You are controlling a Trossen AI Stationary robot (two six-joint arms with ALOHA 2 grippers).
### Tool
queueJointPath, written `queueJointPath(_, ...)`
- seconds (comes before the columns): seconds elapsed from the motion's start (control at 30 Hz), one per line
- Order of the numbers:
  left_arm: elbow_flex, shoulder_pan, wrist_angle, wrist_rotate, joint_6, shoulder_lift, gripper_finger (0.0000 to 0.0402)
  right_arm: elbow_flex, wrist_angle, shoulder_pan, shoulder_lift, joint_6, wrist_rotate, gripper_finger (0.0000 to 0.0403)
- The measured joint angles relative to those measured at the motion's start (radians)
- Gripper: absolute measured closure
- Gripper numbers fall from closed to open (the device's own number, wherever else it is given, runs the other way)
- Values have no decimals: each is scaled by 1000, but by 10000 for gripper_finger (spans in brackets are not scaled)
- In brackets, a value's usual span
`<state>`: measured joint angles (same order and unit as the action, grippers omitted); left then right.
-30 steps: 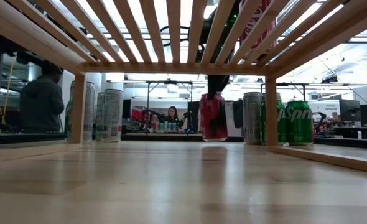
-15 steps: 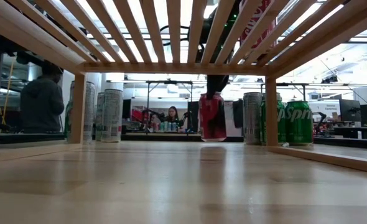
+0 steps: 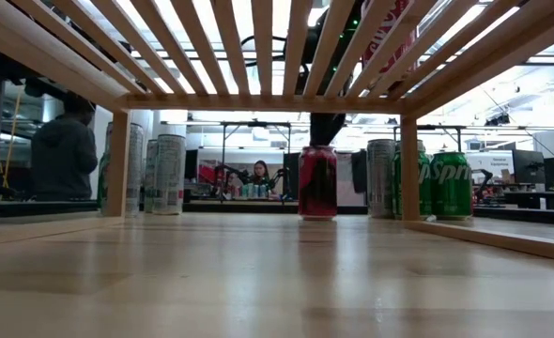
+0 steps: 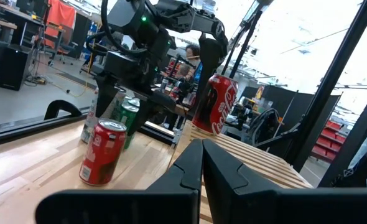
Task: Place canned beverage on shelf
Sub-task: Put the red-white soda can on the shelf aligned with the other red-white soda can
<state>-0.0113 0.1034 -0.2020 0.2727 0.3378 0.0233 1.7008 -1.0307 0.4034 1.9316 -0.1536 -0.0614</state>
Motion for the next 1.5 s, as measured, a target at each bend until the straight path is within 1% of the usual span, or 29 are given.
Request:
queueJointPath(0.13,0,0,0,0,0,0,398,1,-3,0,0,9,0,13)
queueJointPath(0.3,0,0,0,0,0,0,398,57,-13,9,1,95,-26,12)
queueJointPath(0.53,0,0,0,0,0,0,398,172,-1,11,2,304,16,11)
queueJointPath(0.63,0,0,0,0,0,0,398,185,-3,7,1,518,78,11)
queueJointPath(0.73,0,0,0,0,0,0,398,184,-49,-7,4,717,160,11)
queueJointPath(0.9,0,0,0,0,0,0,398,183,-72,-67,11,907,366,11)
queueJointPath(0.97,0,0,0,0,0,0,398,183,-57,-89,10,935,396,11)
queueJointPath(1.1,0,0,1,0,0,0,398,183,-73,-119,10,943,387,11)
queueJointPath(1.27,0,0,1,0,0,0,398,183,-130,-139,34,994,441,11)
queueJointPath(1.33,0,0,3,0,0,0,398,183,-156,-132,51,1007,409,11)
queueJointPath(1.5,0,0,5,0,0,0,398,182,-161,-97,109,981,270,11)
